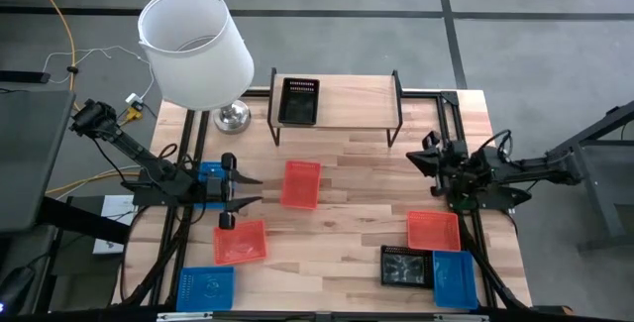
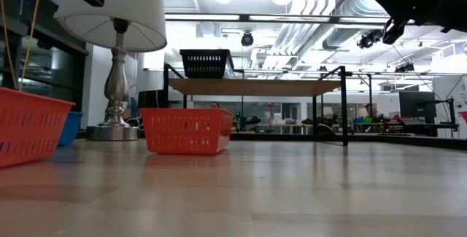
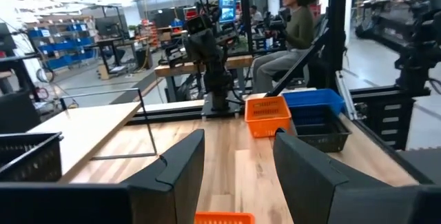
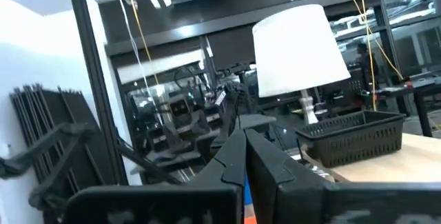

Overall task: Stack baskets on shelf by color
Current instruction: Stack the black bin on top of the black bin on the shelf

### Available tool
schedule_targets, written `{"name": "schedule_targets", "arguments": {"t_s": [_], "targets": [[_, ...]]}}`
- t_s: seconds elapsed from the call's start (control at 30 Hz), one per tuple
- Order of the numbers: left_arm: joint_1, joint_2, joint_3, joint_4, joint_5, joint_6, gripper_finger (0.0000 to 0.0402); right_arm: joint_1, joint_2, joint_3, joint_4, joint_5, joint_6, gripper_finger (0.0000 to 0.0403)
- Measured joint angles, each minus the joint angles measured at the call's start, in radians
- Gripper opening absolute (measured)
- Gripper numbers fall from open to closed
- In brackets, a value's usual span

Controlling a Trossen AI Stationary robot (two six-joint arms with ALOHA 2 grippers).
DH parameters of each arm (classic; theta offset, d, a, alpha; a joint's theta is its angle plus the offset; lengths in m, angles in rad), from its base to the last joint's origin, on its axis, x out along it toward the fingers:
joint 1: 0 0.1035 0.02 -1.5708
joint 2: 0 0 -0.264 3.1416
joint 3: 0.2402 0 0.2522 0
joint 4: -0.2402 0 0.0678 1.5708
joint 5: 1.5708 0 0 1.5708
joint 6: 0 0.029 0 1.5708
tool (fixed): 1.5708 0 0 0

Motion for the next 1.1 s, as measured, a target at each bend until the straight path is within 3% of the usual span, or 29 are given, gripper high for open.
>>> {"name": "schedule_targets", "arguments": {"t_s": [0.2,0.37,0.53,0.73,0.93,1.1], "targets": [[0.000,0.000,0.000,0.000,-0.035,0.025,0.0161,0.000,0.209,0.097,-0.051,-0.016,-0.009,0.0052],[0.000,0.000,0.000,0.000,-0.037,0.040,0.0161,0.022,0.384,0.236,-0.269,-0.073,0.026,0.0133],[0.000,0.000,0.000,0.000,-0.037,0.040,0.0161,0.136,0.566,0.434,-0.505,-0.141,0.123,0.0186],[0.000,0.000,0.000,-0.009,-0.037,0.040,0.0161,0.327,0.803,0.699,-0.961,-0.098,0.354,0.0194],[0.000,0.000,0.000,-0.014,-0.037,0.045,0.0161,0.500,1.041,0.907,-1.211,-0.104,0.599,0.0194],[0.000,0.000,0.000,-0.014,-0.037,0.048,0.0161,0.602,1.221,1.039,-1.362,-0.066,0.673,0.0194]]}}
